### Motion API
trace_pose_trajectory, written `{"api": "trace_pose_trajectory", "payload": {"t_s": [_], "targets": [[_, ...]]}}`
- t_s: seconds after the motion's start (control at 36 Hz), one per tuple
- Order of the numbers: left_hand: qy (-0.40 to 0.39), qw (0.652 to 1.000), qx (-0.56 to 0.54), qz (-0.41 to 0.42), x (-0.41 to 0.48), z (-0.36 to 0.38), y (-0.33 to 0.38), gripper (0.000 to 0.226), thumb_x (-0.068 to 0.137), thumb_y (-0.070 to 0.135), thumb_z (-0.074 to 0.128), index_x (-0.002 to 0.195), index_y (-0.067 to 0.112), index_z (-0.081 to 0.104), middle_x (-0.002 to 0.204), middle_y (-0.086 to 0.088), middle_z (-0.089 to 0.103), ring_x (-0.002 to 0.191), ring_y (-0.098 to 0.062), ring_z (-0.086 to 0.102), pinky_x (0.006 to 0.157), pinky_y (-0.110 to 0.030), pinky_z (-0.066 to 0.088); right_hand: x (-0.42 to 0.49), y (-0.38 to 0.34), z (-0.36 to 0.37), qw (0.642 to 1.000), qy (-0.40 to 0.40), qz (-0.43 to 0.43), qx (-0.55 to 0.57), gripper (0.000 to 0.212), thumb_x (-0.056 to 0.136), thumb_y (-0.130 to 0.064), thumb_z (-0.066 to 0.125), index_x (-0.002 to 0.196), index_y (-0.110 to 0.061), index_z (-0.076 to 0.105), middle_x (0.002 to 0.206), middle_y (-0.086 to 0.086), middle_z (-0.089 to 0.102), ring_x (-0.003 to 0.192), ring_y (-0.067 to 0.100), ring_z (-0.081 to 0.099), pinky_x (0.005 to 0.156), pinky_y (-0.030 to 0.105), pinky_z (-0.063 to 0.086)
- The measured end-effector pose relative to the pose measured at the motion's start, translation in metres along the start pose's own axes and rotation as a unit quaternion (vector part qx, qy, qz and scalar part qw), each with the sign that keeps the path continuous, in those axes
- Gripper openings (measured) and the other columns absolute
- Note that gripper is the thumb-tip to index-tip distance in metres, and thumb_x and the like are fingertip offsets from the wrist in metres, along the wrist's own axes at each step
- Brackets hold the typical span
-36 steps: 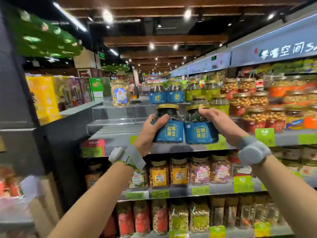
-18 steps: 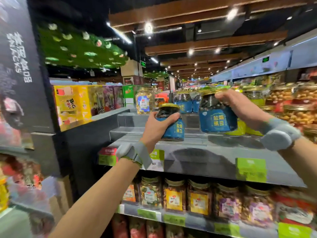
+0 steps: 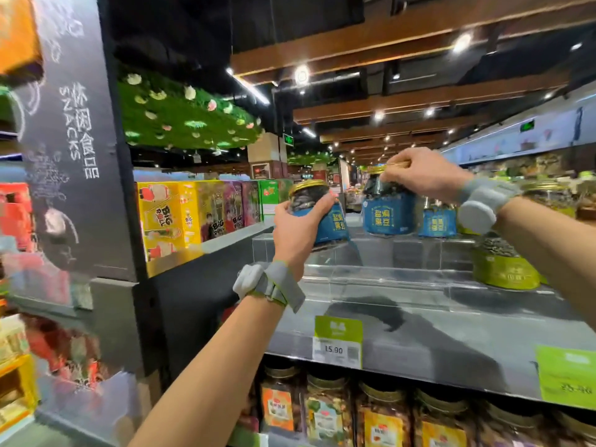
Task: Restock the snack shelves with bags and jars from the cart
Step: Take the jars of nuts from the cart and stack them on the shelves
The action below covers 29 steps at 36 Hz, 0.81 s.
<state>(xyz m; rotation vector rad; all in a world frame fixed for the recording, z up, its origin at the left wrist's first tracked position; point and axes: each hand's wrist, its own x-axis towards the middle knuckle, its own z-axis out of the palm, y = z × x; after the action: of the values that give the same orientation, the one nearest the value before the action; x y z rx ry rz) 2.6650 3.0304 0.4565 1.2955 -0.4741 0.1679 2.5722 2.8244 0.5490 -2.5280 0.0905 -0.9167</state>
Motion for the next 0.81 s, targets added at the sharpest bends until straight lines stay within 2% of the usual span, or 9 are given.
{"api": "trace_pose_trajectory", "payload": {"t_s": [0.06, 0.14, 0.25, 0.42, 0.44, 0.53, 0.58, 0.69, 0.81], "targets": [[0.022, 0.999, -0.018, -0.015, 0.011, -0.007, -0.001, 0.114, 0.045, 0.070, 0.089, 0.134, 0.018, 0.042, 0.123, -0.009, 0.061, 0.104, -0.024, 0.069, 0.086, -0.043, 0.061, 0.019, -0.007, 0.013, 0.999, -0.014, -0.009, -0.042, 0.052, 0.081, -0.052, 0.071, 0.122, -0.021, 0.064, 0.119, 0.002, 0.063, 0.106, 0.021, 0.057, 0.091, 0.035, 0.047], [0.042, 0.998, -0.028, -0.024, 0.025, -0.015, -0.002, 0.120, 0.041, 0.073, 0.086, 0.138, 0.021, 0.038, 0.126, -0.009, 0.059, 0.108, -0.025, 0.066, 0.091, -0.045, 0.059, 0.041, -0.018, 0.030, 0.994, -0.027, -0.034, -0.098, 0.060, 0.081, -0.052, 0.072, 0.128, -0.015, 0.062, 0.122, 0.006, 0.063, 0.106, 0.023, 0.058, 0.093, 0.036, 0.048], [0.044, 0.998, -0.037, -0.010, 0.043, -0.030, -0.008, 0.098, 0.049, 0.068, 0.086, 0.123, 0.023, 0.040, 0.119, -0.004, 0.059, 0.109, -0.023, 0.064, 0.097, -0.044, 0.055, 0.071, -0.028, 0.054, 0.987, -0.058, -0.046, -0.143, 0.051, 0.082, -0.058, 0.069, 0.106, -0.012, 0.071, 0.107, 0.008, 0.071, 0.095, 0.025, 0.065, 0.092, 0.044, 0.054], [0.034, 0.999, -0.018, -0.003, 0.058, -0.047, -0.019, 0.058, 0.067, 0.057, 0.087, 0.095, 0.036, 0.040, 0.108, 0.002, 0.057, 0.104, -0.018, 0.063, 0.095, -0.042, 0.055, 0.101, -0.031, 0.083, 0.974, -0.100, -0.047, -0.198, 0.051, 0.084, -0.058, 0.063, 0.098, -0.011, 0.074, 0.100, 0.010, 0.073, 0.089, 0.027, 0.066, 0.088, 0.041, 0.055], [0.029, 0.999, -0.021, -0.004, 0.061, -0.049, -0.021, 0.060, 0.066, 0.057, 0.087, 0.098, 0.036, 0.041, 0.108, 0.002, 0.058, 0.103, -0.018, 0.064, 0.094, -0.042, 0.056, 0.106, -0.029, 0.085, 0.973, -0.107, -0.043, -0.201, 0.054, 0.080, -0.064, 0.061, 0.095, -0.015, 0.075, 0.097, 0.009, 0.073, 0.087, 0.026, 0.067, 0.086, 0.042, 0.056], [0.028, 0.999, -0.014, -0.009, 0.065, -0.052, -0.024, 0.098, 0.052, 0.070, 0.085, 0.126, 0.026, 0.039, 0.117, 0.001, 0.058, 0.109, -0.020, 0.063, 0.097, -0.043, 0.055, 0.121, -0.017, 0.092, 0.970, -0.120, -0.049, -0.208, 0.069, 0.062, -0.083, 0.045, 0.079, -0.023, 0.075, 0.085, 0.007, 0.073, 0.078, 0.027, 0.067, 0.075, 0.040, 0.055], [0.026, 1.000, -0.010, -0.008, 0.067, -0.054, -0.025, 0.105, 0.050, 0.072, 0.083, 0.132, 0.028, 0.036, 0.120, 0.000, 0.057, 0.111, -0.021, 0.062, 0.098, -0.042, 0.054, 0.132, -0.009, 0.098, 0.967, -0.123, -0.049, -0.218, 0.073, 0.059, -0.086, 0.041, 0.073, -0.022, 0.073, 0.079, 0.009, 0.072, 0.068, 0.025, 0.062, 0.065, 0.036, 0.052], [0.026, 1.000, 0.005, -0.016, 0.069, -0.055, -0.028, 0.120, 0.043, 0.078, 0.081, 0.141, 0.026, 0.036, 0.130, -0.004, 0.056, 0.114, -0.023, 0.061, 0.099, -0.044, 0.054, 0.143, 0.003, 0.106, 0.968, -0.111, -0.028, -0.223, 0.070, 0.061, -0.081, 0.042, 0.069, -0.015, 0.066, 0.066, 0.006, 0.064, 0.061, 0.024, 0.055, 0.061, 0.037, 0.050], [0.019, 0.999, 0.008, -0.026, 0.069, -0.054, -0.032, 0.121, 0.044, 0.078, 0.082, 0.143, 0.025, 0.036, 0.130, -0.004, 0.056, 0.115, -0.022, 0.061, 0.098, -0.045, 0.054, 0.147, 0.012, 0.115, 0.964, -0.123, -0.007, -0.234, 0.049, 0.087, -0.059, 0.053, 0.067, -0.015, 0.053, 0.064, 0.006, 0.047, 0.058, 0.021, 0.042, 0.058, 0.030, 0.035]]}}
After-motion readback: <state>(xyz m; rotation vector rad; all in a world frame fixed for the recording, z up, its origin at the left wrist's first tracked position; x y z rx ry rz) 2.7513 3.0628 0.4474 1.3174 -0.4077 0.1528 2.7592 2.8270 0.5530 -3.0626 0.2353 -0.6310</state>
